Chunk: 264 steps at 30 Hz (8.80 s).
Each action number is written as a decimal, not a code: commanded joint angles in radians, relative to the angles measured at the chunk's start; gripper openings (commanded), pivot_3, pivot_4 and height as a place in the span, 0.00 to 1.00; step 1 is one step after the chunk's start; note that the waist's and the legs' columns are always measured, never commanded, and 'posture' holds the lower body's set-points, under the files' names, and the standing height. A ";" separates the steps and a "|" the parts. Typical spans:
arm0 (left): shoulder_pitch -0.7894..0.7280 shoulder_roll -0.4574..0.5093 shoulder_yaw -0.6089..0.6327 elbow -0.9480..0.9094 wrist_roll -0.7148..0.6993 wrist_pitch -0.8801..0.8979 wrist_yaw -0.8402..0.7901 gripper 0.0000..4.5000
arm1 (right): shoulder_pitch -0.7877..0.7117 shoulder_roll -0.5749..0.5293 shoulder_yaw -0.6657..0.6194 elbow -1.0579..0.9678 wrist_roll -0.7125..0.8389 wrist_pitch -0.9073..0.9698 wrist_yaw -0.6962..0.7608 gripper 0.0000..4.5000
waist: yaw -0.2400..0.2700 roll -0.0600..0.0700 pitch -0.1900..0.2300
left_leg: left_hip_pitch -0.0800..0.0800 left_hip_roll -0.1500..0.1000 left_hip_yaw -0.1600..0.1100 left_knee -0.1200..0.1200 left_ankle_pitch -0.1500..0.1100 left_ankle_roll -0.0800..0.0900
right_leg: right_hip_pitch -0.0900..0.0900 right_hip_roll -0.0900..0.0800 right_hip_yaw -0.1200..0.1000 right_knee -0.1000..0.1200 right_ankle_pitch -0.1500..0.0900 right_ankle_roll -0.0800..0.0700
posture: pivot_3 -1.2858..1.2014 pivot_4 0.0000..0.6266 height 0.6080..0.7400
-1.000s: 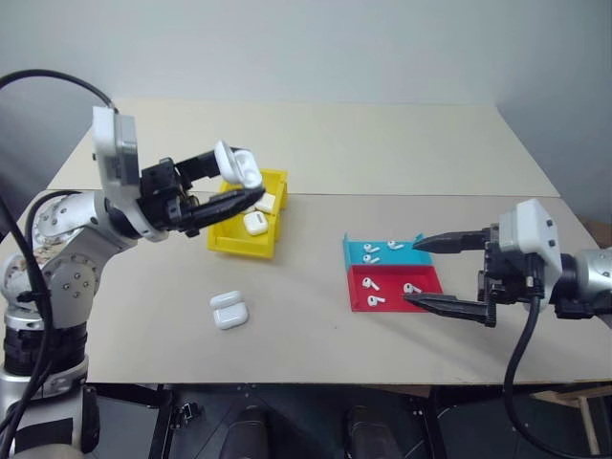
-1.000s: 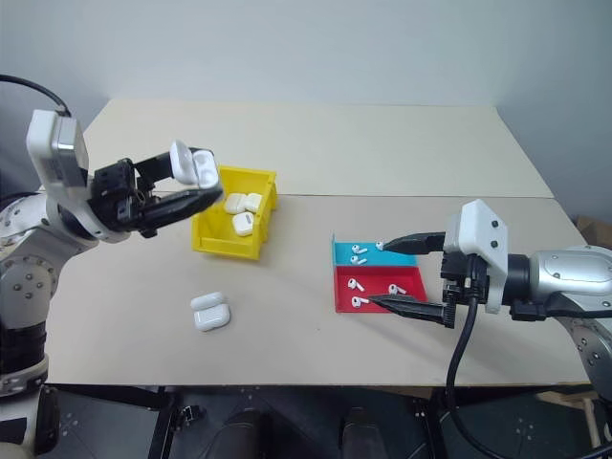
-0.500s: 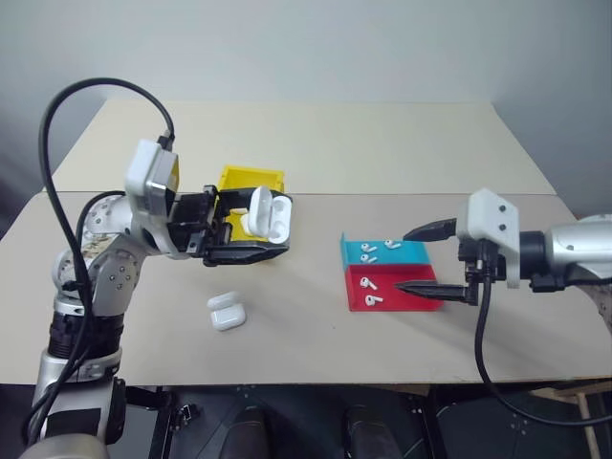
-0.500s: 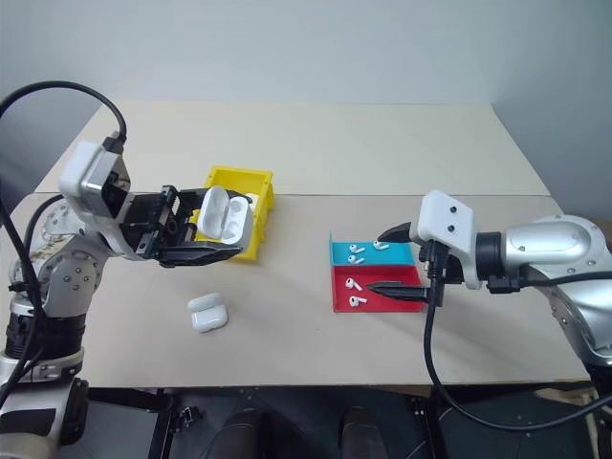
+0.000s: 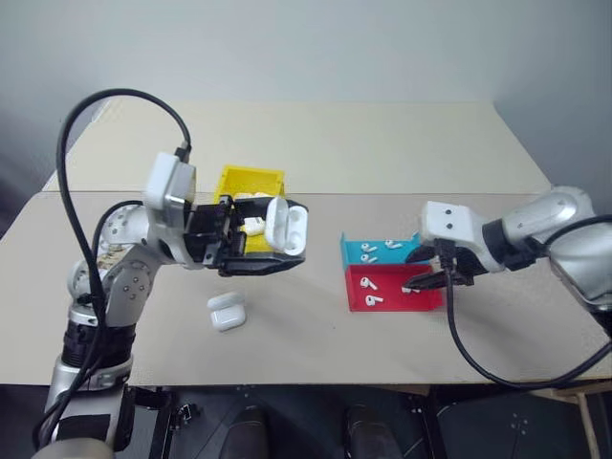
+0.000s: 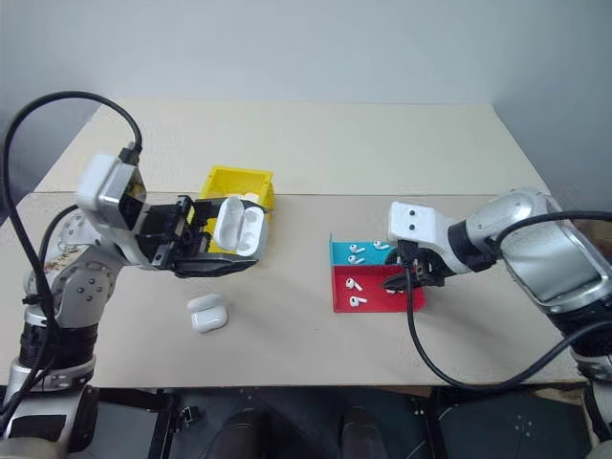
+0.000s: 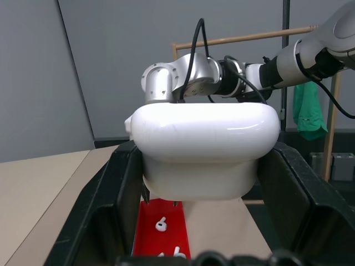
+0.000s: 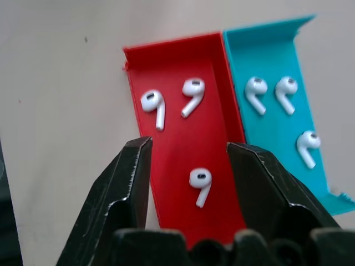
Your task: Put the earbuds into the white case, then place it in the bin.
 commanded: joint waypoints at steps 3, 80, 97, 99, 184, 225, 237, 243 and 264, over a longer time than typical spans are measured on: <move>-0.001 -0.009 -0.010 -0.047 0.004 0.002 0.020 0.62 | -0.074 0.037 0.098 0.059 -0.131 0.040 0.042 0.57 | -0.002 0.000 0.000 | 0.000 0.000 0.000 0.000 0.000 0.000 | 0.000 0.000 0.000 0.000 0.000 0.000 | 0.52 0.24 1.00; -0.221 -0.080 -0.108 0.018 0.045 0.217 0.123 0.62 | 0.040 0.569 -0.697 -0.467 0.584 0.338 -0.554 0.14 | -0.009 0.002 0.000 | -0.001 0.000 -0.002 -0.001 0.000 0.000 | 0.001 0.001 -0.002 0.005 0.000 0.000 | 0.52 0.24 1.00; -0.213 -0.094 -0.095 0.013 0.056 0.199 0.108 0.62 | 0.144 0.456 -0.626 -0.470 0.597 0.182 -0.593 0.22 | -0.010 0.002 0.000 | -0.001 0.000 -0.003 -0.001 0.000 0.000 | 0.001 0.001 -0.001 0.001 0.000 0.000 | 0.52 0.24 1.00; -0.211 -0.095 -0.095 0.011 0.058 0.198 0.109 0.62 | 0.150 0.443 -0.624 -0.471 0.612 0.177 -0.587 0.35 | -0.009 0.002 0.000 | -0.001 0.000 -0.003 -0.001 0.000 0.000 | 0.001 0.001 -0.002 0.001 0.000 0.000 | 0.52 0.24 1.00; -0.050 0.055 0.033 -0.131 0.026 0.187 0.207 0.62 | -0.525 0.677 0.064 1.407 -0.636 -1.097 -0.049 0.50 | -0.043 0.004 0.001 | 0.000 0.001 0.000 -0.004 0.003 -0.005 | -0.001 0.001 -0.001 0.005 0.000 0.000 | 0.52 0.24 1.00; -0.176 -0.054 -0.054 -0.044 -0.005 0.211 0.162 0.62 | 0.021 0.572 -0.925 -0.380 0.686 0.475 -0.403 0.13 | -0.012 0.005 0.001 | 0.002 0.001 -0.001 -0.004 0.002 -0.003 | 0.001 0.001 -0.001 0.001 0.000 0.000 | 0.52 0.24 1.00; -0.206 -0.084 -0.071 -0.019 0.015 0.210 0.162 0.62 | 0.096 0.581 -0.828 -0.440 0.932 0.398 -0.664 0.13 | -0.011 0.005 0.001 | 0.000 0.001 -0.002 -0.004 0.001 -0.002 | 0.000 0.001 -0.002 0.002 0.000 0.000 | 0.52 0.24 1.00; -0.209 -0.080 -0.067 -0.009 0.021 0.208 0.157 0.62 | 0.122 0.542 -0.780 -0.449 0.986 0.338 -0.708 0.13 | -0.011 0.005 0.001 | 0.000 0.001 -0.002 -0.004 0.001 -0.002 | 0.000 0.001 -0.001 0.001 0.000 0.000 | 0.52 0.24 1.00; -0.204 -0.081 -0.056 0.002 0.034 0.195 0.146 0.62 | 0.164 0.422 -0.655 -0.435 1.001 0.214 -0.763 0.41 | -0.010 0.004 0.001 | 0.000 0.001 -0.003 -0.004 0.001 -0.002 | 0.000 0.001 -0.001 0.000 0.000 0.000 | 0.52 0.24 1.00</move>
